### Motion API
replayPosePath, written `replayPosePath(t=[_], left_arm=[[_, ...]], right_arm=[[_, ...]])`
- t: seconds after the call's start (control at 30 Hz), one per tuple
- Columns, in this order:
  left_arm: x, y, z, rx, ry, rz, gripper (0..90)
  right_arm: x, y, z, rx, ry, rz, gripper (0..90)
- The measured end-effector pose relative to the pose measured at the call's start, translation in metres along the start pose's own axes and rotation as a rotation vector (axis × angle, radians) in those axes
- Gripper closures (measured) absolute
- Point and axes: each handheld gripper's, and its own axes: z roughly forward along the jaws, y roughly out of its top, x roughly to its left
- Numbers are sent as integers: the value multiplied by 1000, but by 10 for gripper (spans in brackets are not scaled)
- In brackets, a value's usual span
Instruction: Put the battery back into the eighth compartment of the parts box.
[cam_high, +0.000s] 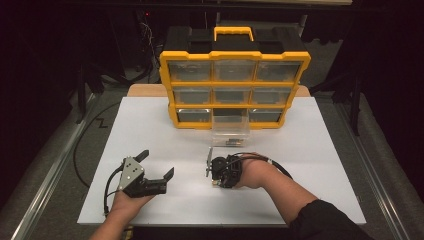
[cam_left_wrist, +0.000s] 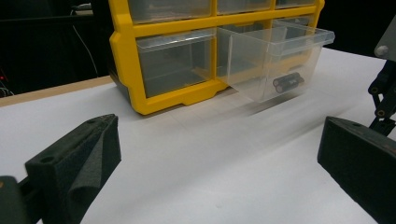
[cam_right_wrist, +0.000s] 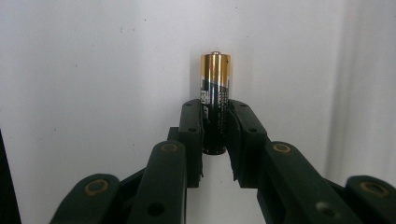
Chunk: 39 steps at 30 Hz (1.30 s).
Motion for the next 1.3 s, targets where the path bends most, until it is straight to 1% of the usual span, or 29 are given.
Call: replayPosePath(t=[0.17, 0.37, 0.5, 0.53, 0.6, 0.67, 0.77, 0.83, 1.03, 1.13, 1.23, 1.27, 1.3], left_arm=[[0, 0, 0, -2, 0, 1, 4], [0, 0, 0, -2, 1, 1, 4], [0, 0, 0, -2, -1, 1, 4], [0, 0, 0, -3, -1, 1, 4], [0, 0, 0, -3, 0, 0, 4], [0, 0, 0, -4, 0, -1, 4], [0, 0, 0, -4, 0, 0, 4], [0, 0, 0, -4, -1, 0, 4], [0, 0, 0, -3, -1, 1, 4], [0, 0, 0, -3, -1, 0, 4], [0, 0, 0, -4, -1, 0, 4], [0, 0, 0, -4, 0, -1, 4], [0, 0, 0, -3, 1, -1, 4]], right_arm=[[-2, -4, -3, 1, -3, 4, 790], [-6, -11, -10, 6, -6, 30, 790], [-9, -16, -13, 12, -12, 41, 790], [-10, -17, -14, 10, -14, 37, 790], [-11, -20, -16, 14, -15, 48, 789], [-12, -23, -17, 18, -19, 50, 790], [-15, -28, -19, 18, -20, 63, 789], [-17, -32, -21, 22, -28, 73, 789], [-23, -42, -27, 19, -39, 88, 790], [-25, -46, -28, 28, -46, 92, 790], [-26, -48, -29, 33, -42, 95, 790], [-27, -49, -29, 31, -44, 88, 790], [-27, -50, -29, 31, -43, 96, 789]])
